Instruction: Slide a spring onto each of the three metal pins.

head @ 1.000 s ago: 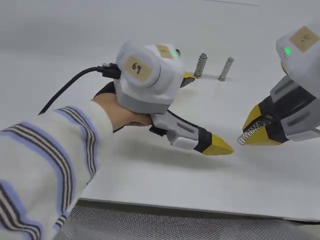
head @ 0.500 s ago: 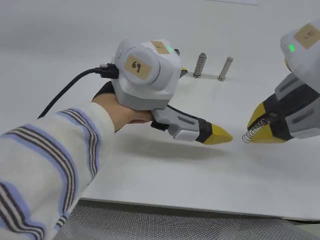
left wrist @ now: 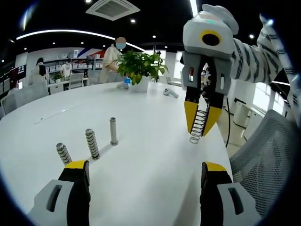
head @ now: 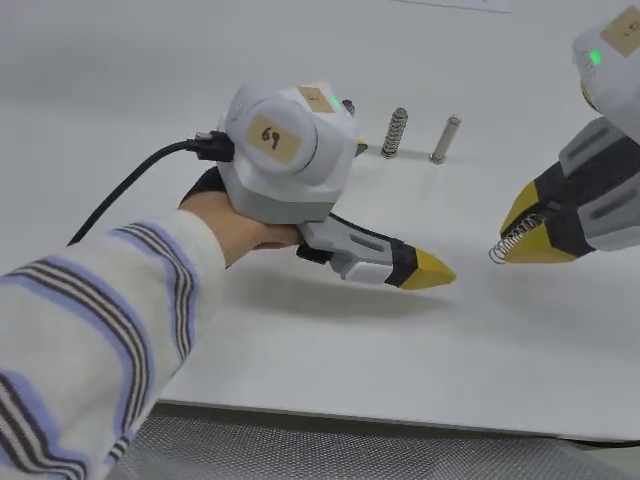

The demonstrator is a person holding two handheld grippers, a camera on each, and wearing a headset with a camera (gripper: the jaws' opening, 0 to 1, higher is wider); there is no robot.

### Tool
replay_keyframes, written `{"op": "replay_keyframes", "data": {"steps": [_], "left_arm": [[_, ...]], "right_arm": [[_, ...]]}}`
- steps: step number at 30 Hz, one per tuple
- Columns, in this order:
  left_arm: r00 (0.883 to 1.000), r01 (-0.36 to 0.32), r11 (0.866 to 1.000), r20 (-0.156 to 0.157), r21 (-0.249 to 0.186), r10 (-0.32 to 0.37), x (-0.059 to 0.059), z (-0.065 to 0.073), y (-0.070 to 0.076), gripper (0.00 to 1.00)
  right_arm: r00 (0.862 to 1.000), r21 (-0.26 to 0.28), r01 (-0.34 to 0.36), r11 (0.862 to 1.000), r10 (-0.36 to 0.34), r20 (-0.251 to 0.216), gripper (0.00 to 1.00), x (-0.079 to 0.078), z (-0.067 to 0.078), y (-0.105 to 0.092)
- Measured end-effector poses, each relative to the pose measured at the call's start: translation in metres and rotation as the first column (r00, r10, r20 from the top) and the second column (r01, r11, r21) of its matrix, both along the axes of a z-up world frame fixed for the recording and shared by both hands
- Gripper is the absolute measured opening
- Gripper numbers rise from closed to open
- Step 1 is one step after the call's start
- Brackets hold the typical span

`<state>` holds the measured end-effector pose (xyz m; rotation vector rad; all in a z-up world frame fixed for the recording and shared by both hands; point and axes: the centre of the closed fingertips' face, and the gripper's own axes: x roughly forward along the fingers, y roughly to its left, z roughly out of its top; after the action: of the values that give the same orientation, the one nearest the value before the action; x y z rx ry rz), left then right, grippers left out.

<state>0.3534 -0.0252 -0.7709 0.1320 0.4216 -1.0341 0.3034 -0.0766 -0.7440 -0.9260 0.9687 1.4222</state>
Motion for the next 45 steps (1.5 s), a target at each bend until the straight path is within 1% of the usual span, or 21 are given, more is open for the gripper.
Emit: {"op": "replay_keyframes", "data": {"steps": [3,8,9,11,13,14,15,17,19,22,25,28,30,31,33,35,40,42,45], "left_arm": [[1.0,-0.001,1.0,0.001,-0.003,0.001,0.001,0.0,0.001,0.96],[1.0,-0.007,1.0,-0.003,-0.001,0.007,0.002,0.001,0.003,0.96],[1.0,-0.009,1.0,-0.006,-0.003,0.009,0.003,0.001,0.003,0.96],[1.0,-0.009,1.0,-0.004,-0.003,0.009,0.003,0.001,0.003,0.96],[1.0,-0.005,1.0,-0.001,-0.004,0.005,0.004,0.001,0.003,0.96],[1.0,-0.006,1.0,0.0,-0.008,0.006,0.004,0.001,0.003,0.96],[1.0,-0.008,1.0,-0.003,-0.013,0.008,0.005,0.001,0.003,0.96],[1.0,-0.008,1.0,-0.007,-0.016,0.007,0.006,0.001,0.004,0.96],[1.0,-0.007,1.0,-0.004,-0.015,0.007,0.006,0.001,0.003,0.96],[1.0,-0.014,1.0,-0.005,-0.018,0.014,0.007,0.002,0.003,0.96],[1.0,-0.021,1.0,0.002,-0.014,0.021,0.008,0.003,0.003,0.95],[1.0,-0.004,1.0,0.021,-0.007,0.004,0.007,0.005,0.004,0.93],[1.0,0.011,1.0,0.012,-0.006,-0.011,0.004,0.004,0.002,0.92],[1.0,0.016,1.0,0.01,-0.005,-0.016,0.003,0.003,0.002,0.93],[1.0,0.022,1.0,0.012,0.001,-0.022,0.001,0.003,0.002,0.93],[1.0,0.023,1.0,0.01,-0.002,-0.023,0.001,0.003,0.001,0.93],[1.0,0.027,1.0,-0.002,-0.001,-0.027,0.001,0.0,0.0,0.94],[1.0,0.026,1.0,-0.008,0.0,-0.026,0.0,-0.001,0.001,0.94],[1.0,0.03,1.0,-0.008,0.004,-0.03,0.0,-0.002,0.0,0.94]], "right_arm": [[0.999,-0.006,0.032,0.999,-0.032,0.004,0.08,0.008,0.004,0.001],[0.996,0.0,0.084,0.996,-0.084,0.007,0.08,0.022,0.009,0.005],[0.996,-0.005,0.088,0.996,-0.088,0.008,0.08,0.025,0.009,0.006],[0.998,-0.007,0.067,0.998,-0.067,0.016,0.08,0.028,0.01,0.006],[0.997,-0.015,0.079,0.997,-0.079,0.013,0.08,0.032,0.011,0.007],[0.994,-0.023,0.112,0.993,-0.112,0.004,0.08,0.035,0.011,0.007],[0.992,-0.023,0.127,0.992,-0.127,0.0,0.08,0.037,0.012,0.008],[0.991,-0.026,0.135,0.99,-0.135,0.011,0.08,0.044,0.013,0.009],[0.991,-0.036,0.131,0.991,-0.13,0.03,0.08,0.049,0.014,0.009],[0.993,-0.055,0.108,0.993,-0.104,0.063,0.08,0.057,0.015,0.01],[0.991,-0.061,0.115,0.991,-0.11,0.077,0.08,0.066,0.015,0.013],[0.99,-0.064,0.117,0.991,-0.111,0.084,0.08,0.075,0.015,0.015],[0.992,-0.086,0.091,0.992,-0.082,0.095,0.08,0.08,0.012,0.014],[0.992,-0.1,0.084,0.991,-0.074,0.106,0.08,0.084,0.011,0.012],[0.992,-0.117,0.08,0.99,-0.067,0.111,0.08,0.091,0.008,0.012],[0.991,-0.119,0.081,0.99,-0.067,0.114,0.08,0.096,0.007,0.013],[0.992,-0.14,0.042,0.989,-0.024,0.126,0.08,0.107,0.005,0.015],[0.991,-0.142,0.037,0.989,-0.017,0.134,0.08,0.112,0.005,0.016],[0.989,-0.14,0.038,0.989,-0.018,0.146,0.08,0.119,0.006,0.019]]}}
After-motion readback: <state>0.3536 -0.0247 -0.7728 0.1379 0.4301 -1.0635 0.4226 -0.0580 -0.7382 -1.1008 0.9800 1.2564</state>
